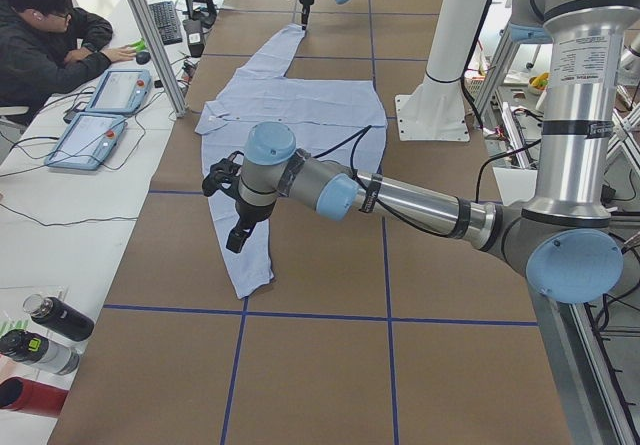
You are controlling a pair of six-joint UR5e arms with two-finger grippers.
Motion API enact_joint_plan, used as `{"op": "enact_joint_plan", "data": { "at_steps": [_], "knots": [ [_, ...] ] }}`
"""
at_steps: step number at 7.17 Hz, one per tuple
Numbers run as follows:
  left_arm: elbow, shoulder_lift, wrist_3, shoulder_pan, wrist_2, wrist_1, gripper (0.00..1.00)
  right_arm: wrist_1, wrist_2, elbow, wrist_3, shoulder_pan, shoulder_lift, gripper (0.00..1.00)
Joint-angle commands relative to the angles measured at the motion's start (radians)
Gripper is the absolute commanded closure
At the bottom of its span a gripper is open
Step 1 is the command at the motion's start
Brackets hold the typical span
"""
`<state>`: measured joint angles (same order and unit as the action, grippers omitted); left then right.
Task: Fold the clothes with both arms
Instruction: 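Grasp the sleeve cuff nearest the right gripper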
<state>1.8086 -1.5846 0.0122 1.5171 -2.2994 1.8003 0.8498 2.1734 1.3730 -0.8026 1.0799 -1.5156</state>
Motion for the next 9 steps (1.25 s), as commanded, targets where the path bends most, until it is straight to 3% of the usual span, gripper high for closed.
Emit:
{"op": "enact_joint_plan", "data": {
  "at_steps": [1,2,3,7,9],
  "knots": [
    [0.000,0.000,-0.003,0.000,0.002,-0.001,0.00,0.000,-0.001,0.000,-0.006,-0.003,0.000,0.57],
    [0.000,0.000,-0.003,0.000,0.002,-0.001,0.00,0.000,0.000,0.006,-0.053,-0.009,0.002,0.86],
    [0.000,0.000,-0.003,0.000,0.002,0.001,0.00,0.000,0.000,0.012,-0.082,-0.018,0.005,1.00],
    [0.001,0.000,0.000,0.000,0.002,-0.001,0.00,0.053,0.011,0.076,-0.127,-0.020,0.082,1.00],
    [0.000,0.000,0.000,0.000,-0.003,-0.001,0.00,0.255,0.005,0.083,-0.189,-0.040,0.293,1.00]
  ]
}}
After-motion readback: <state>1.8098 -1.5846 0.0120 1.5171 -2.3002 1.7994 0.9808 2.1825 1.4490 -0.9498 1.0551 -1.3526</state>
